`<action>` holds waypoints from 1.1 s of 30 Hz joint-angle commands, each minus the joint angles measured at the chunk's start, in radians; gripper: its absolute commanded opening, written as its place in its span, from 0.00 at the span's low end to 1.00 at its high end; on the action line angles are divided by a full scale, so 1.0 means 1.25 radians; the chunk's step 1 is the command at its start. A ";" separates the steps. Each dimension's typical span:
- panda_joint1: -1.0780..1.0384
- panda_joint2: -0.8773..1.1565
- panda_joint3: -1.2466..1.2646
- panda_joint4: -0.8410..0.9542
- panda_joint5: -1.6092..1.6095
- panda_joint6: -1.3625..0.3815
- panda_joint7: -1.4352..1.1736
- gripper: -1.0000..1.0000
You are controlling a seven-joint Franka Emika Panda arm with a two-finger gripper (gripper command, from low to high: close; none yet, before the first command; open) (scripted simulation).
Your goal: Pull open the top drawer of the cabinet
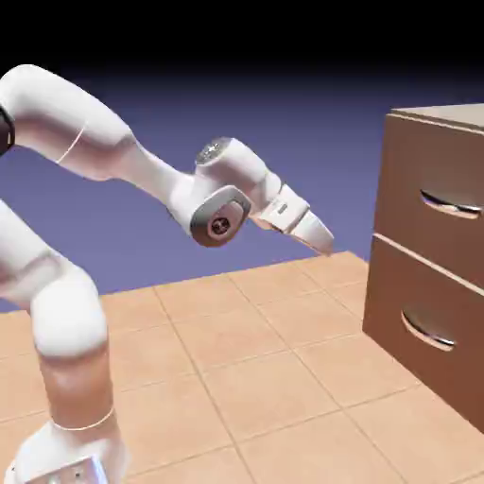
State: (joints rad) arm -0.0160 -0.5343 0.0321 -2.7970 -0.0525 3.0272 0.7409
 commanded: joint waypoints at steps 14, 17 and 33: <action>-0.260 0.332 0.299 0.120 -0.487 -0.091 -0.001 1.00; -0.316 0.403 0.363 0.146 -0.592 -0.110 -0.002 1.00; -0.613 0.782 0.704 0.284 -1.148 -0.213 -0.003 1.00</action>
State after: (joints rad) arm -0.7819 0.4433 0.9117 -2.4423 -1.4876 2.7605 0.7366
